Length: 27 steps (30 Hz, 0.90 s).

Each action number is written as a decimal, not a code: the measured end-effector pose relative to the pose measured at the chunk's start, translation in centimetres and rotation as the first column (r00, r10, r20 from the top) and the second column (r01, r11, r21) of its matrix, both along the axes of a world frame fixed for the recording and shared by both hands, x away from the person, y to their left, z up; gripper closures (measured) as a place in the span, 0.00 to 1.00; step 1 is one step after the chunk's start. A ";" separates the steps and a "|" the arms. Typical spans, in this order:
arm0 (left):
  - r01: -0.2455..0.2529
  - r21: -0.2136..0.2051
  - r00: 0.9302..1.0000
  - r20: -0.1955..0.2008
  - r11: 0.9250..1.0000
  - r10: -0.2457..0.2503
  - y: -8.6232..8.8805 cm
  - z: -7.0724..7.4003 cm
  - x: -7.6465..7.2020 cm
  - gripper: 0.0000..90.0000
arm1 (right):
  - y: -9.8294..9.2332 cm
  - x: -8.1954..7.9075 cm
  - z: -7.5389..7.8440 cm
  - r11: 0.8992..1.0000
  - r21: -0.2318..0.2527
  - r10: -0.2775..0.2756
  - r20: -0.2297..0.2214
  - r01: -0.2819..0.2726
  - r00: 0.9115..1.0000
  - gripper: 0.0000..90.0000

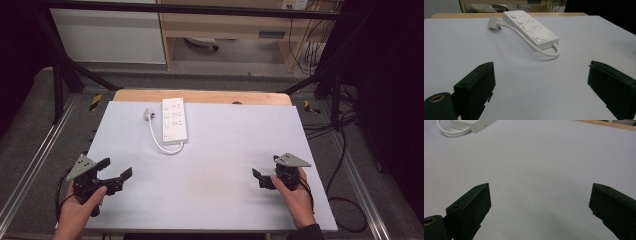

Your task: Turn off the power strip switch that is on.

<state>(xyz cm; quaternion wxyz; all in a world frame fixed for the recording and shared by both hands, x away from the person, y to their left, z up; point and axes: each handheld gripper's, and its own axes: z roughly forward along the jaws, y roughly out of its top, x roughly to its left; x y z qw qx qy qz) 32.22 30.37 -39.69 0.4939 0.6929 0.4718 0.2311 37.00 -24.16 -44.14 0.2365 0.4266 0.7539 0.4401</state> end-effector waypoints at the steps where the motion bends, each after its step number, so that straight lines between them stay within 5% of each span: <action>1: -0.001 0.005 1.000 -0.003 1.000 0.001 -0.1 0.1 0.2 0.09 | 0.0 0.0 0.0 1.000 0.000 0.000 0.000 0.000 1.000 0.05; 17: 0.014 0.036 1.000 -0.026 0.999 -0.013 -2.3 2.3 5.1 0.08 | 0.1 -0.2 0.1 1.000 -0.007 0.006 0.006 -0.006 1.000 0.05; 27: 0.023 0.019 0.999 -0.042 1.000 -0.022 -3.7 2.6 8.1 0.09 | 0.1 -0.2 0.2 1.000 -0.007 0.011 0.012 -0.011 1.000 0.05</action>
